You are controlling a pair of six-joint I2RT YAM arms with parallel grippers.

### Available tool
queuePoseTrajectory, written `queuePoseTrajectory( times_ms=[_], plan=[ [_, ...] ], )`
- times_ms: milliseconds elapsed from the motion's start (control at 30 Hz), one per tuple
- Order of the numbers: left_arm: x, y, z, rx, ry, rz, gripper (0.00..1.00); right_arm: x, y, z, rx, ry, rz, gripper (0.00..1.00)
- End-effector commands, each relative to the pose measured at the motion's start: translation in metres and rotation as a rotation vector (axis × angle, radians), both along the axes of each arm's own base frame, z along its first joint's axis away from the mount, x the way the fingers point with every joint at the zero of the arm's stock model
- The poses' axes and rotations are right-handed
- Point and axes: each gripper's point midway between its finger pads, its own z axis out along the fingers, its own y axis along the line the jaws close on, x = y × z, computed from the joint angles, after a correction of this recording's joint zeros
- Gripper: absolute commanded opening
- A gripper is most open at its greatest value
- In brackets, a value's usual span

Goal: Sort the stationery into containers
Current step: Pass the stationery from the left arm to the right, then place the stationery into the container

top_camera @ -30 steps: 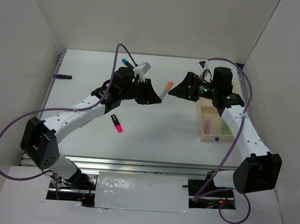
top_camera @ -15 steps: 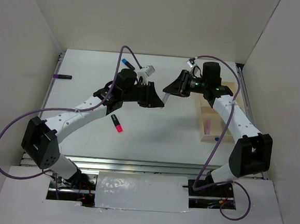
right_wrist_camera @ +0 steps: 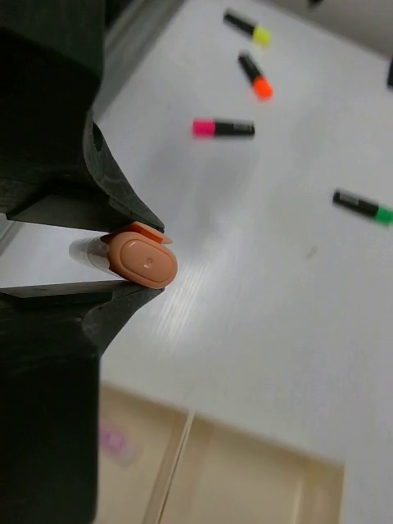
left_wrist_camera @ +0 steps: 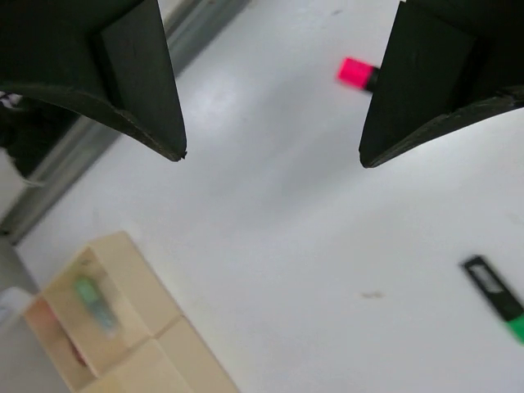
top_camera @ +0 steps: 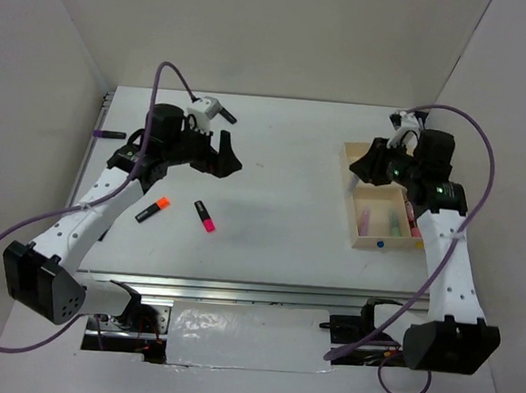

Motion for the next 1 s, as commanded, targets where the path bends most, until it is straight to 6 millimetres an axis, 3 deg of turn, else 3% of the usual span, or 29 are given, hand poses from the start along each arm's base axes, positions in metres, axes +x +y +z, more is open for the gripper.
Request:
queuePoseTrajectory(
  times_ms=[0, 67, 267, 333, 433, 567, 667, 700, 800, 833, 967],
  plan=[
    [-0.003, 0.038, -0.004, 0.169, -0.12, -0.003, 0.99, -0.022, -0.058, -0.033, -0.364, -0.004, -0.057, 0.0],
    [-0.004, 0.05, -0.012, 0.21, -0.141, 0.007, 0.99, -0.024, -0.082, -0.052, -0.461, 0.069, -0.119, 0.0],
    [-0.01, 0.076, -0.041, 0.392, -0.213, -0.031, 0.99, -0.016, -0.121, -0.099, -0.594, 0.196, -0.163, 0.03],
    [-0.012, 0.08, -0.05, 0.412, -0.174, -0.03, 0.99, -0.014, -0.122, -0.111, -0.595, 0.228, -0.15, 0.04],
    [-0.007, 0.098, -0.069, 0.437, -0.076, 0.093, 0.9, -0.011, -0.125, -0.135, -0.594, 0.292, -0.142, 0.07],
    [-0.005, 0.122, -0.087, 0.415, 0.039, 0.298, 0.85, -0.008, -0.13, -0.159, -0.606, 0.352, -0.139, 0.16],
    [-0.008, 0.129, -0.106, 0.436, 0.11, 0.392, 0.85, -0.009, -0.134, -0.171, -0.621, 0.396, -0.138, 0.32],
    [-0.009, 0.135, -0.114, 0.467, 0.133, 0.428, 0.85, -0.009, -0.136, -0.173, -0.627, 0.405, -0.143, 0.44],
    [-0.016, 0.139, -0.149, 0.518, 0.265, 0.443, 0.86, -0.008, -0.139, -0.175, -0.636, 0.411, -0.157, 0.63],
    [-0.02, 0.141, -0.165, 0.539, 0.323, 0.446, 0.86, -0.008, -0.139, -0.173, -0.634, 0.41, -0.163, 0.64],
    [-0.027, 0.133, -0.192, 0.5, 0.432, 0.444, 0.87, -0.008, -0.135, -0.157, -0.611, 0.387, -0.175, 0.68]
  ],
)
